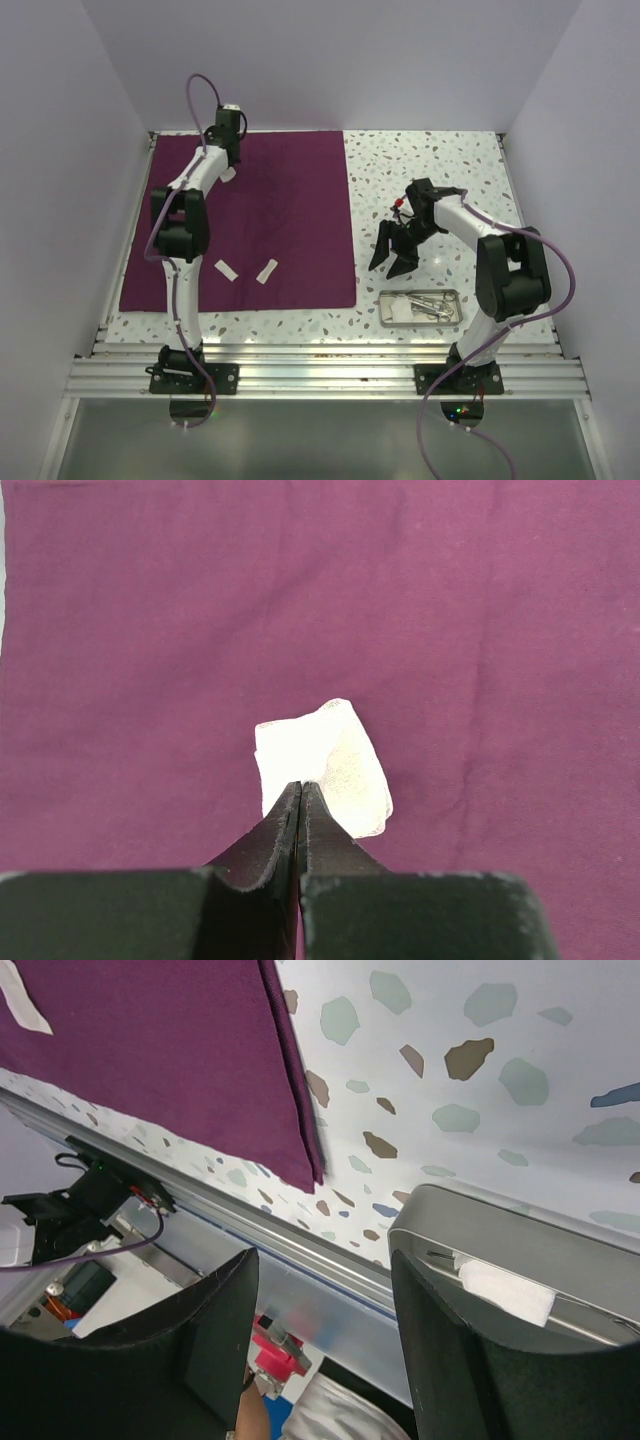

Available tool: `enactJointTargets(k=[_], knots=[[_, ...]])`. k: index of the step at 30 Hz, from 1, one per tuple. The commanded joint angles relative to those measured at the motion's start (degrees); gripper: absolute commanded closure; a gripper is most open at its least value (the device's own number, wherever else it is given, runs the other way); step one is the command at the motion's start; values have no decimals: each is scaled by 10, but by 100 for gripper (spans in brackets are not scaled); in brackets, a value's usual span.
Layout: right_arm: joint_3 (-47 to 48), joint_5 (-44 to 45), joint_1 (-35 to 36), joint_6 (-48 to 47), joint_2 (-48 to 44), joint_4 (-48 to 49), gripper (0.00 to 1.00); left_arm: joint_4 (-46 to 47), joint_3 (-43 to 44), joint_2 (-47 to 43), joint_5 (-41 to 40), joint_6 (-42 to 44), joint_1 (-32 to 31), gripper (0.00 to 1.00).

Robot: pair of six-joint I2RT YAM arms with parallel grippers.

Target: Prepare the surgical pack

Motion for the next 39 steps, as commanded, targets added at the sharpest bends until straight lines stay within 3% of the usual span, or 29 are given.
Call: enactJointTargets(k=[1, 26, 28, 32, 35, 39], knots=[[11, -14, 2, -10, 2, -2, 40, 25, 14, 0, 6, 19, -2, 100], [3, -22, 2, -5, 3, 7, 40, 17, -6, 22, 12, 50, -5, 100], [3, -22, 2, -5, 4, 7, 40, 16, -6, 23, 11, 50, -5, 93], [3, -24, 2, -7, 7, 5, 40, 9, -6, 16, 20, 42, -5, 68], [7, -23, 1, -8, 7, 4, 40, 9, -15, 1, 30, 37, -6, 60], [7, -26, 2, -8, 9, 5, 40, 11, -26, -14, 40, 20, -8, 57]])
